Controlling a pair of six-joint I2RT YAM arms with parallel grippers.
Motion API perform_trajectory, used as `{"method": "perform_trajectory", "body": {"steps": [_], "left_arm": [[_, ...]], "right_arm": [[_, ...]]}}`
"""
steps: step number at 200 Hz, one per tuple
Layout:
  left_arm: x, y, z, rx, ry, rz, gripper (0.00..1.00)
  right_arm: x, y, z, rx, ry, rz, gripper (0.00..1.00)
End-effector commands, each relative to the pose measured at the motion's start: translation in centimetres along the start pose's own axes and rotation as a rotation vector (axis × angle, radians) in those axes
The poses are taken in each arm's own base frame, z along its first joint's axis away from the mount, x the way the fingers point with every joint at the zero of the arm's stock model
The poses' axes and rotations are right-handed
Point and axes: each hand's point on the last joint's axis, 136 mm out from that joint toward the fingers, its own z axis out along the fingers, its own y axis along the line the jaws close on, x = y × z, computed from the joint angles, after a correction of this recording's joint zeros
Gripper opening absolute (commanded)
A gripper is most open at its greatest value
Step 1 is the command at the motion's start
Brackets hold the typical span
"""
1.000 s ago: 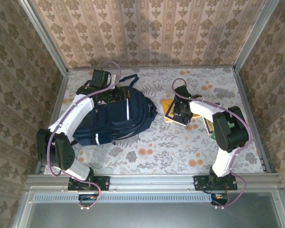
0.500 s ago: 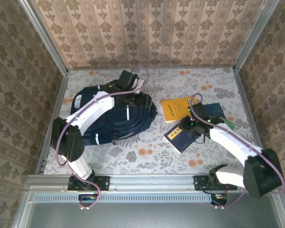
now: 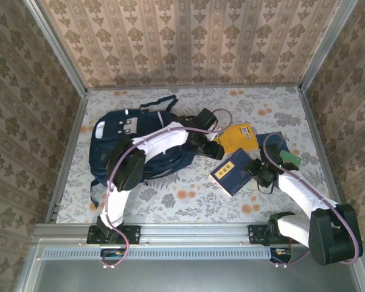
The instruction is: Pack the student bag
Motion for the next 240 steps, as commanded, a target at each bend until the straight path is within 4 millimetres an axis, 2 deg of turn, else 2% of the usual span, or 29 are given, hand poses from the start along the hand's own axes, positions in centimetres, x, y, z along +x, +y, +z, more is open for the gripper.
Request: {"method": "perform_trajectory", "body": {"steps": [1, 23, 68, 117, 136, 143, 183, 217, 240], "left_arm": [[-0.1, -1.0, 1.1, 0.057, 0.042, 0.028, 0.57], [-0.3, -1.9, 2.5, 0.110, 0.062, 0.055, 0.57], [-0.8, -2.3, 5.0, 0.149, 0.096, 0.084, 0.56], [0.1, -3.8, 7.2, 0.230, 0.153, 0.099, 0.56], [0.2, -3.9, 7.5, 0.235, 0.160, 0.094, 0.48], [0.2, -3.8, 7.4, 0.232, 0.159, 0.092, 0.43], [-0.4, -4.1, 6.3, 0.225, 0.125, 0.102, 0.00], [-0.9, -4.9, 3.8, 0.246, 0.072, 0.108, 0.00], [-1.6, -5.3, 0.3, 0.294, -0.023, 0.079, 0.00]], "right_arm": [[0.5, 0.5, 0.7, -0.040, 0.037, 0.007, 0.49], [0.7, 0.6, 1.1, -0.049, 0.044, 0.005, 0.48], [1.0, 0.9, 1.8, -0.079, 0.061, 0.020, 0.46], [1.6, 1.3, 2.6, -0.107, 0.093, 0.029, 0.45], [1.6, 1.5, 2.7, -0.116, 0.096, 0.030, 0.45], [1.6, 1.5, 2.7, -0.118, 0.096, 0.030, 0.45], [1.6, 1.5, 2.5, -0.125, 0.090, 0.026, 0.45], [1.1, 2.3, 1.0, -0.153, 0.068, -0.028, 0.46], [0.4, 3.3, -1.2, -0.197, 0.023, -0.082, 0.53]]}}
